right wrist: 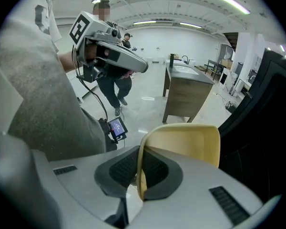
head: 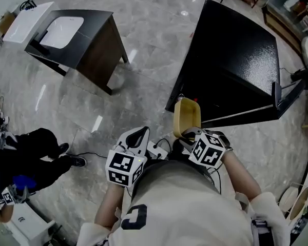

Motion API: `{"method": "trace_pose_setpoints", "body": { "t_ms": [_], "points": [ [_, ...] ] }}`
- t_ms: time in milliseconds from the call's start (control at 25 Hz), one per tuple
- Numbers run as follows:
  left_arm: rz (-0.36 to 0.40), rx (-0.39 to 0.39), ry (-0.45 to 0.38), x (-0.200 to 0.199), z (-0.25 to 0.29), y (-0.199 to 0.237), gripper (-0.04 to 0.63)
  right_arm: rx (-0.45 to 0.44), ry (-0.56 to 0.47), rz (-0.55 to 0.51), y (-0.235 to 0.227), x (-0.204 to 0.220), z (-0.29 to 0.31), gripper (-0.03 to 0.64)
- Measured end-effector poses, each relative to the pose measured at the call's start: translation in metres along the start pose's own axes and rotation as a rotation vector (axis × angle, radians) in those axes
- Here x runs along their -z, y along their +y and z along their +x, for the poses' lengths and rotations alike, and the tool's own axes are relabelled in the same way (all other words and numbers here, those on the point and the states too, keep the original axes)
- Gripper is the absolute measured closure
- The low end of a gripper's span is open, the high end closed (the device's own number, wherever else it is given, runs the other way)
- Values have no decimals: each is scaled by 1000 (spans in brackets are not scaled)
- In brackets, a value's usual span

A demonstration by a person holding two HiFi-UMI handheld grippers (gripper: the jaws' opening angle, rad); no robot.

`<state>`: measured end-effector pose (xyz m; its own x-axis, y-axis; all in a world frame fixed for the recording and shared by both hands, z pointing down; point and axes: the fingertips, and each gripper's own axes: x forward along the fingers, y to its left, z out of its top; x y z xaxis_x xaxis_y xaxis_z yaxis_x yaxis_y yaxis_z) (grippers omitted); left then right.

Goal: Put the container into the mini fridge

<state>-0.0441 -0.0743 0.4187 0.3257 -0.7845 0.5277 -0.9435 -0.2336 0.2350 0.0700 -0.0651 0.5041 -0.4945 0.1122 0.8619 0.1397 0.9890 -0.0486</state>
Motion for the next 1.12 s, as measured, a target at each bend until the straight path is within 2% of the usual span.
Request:
{"method": "trace_pose_setpoints", "body": {
  "t_ms": [320, 440, 560, 760, 1120],
  "points": [
    [48, 103, -3, 10, -24, 17, 554, 80, 67, 83, 11, -12, 26, 586],
    [79, 149, 13, 15, -27, 22, 554, 115, 110, 101, 8, -5, 38, 586],
    [97, 160, 10, 16, -26, 21, 554, 119, 163, 100, 1, 16, 52, 586],
    [95, 126, 4, 7, 2, 23, 554, 116, 243, 73, -31, 59, 71, 585],
    [9, 20, 46, -10, 53, 18, 554, 33, 280, -4, -92, 105, 89, 586]
  ]
}}
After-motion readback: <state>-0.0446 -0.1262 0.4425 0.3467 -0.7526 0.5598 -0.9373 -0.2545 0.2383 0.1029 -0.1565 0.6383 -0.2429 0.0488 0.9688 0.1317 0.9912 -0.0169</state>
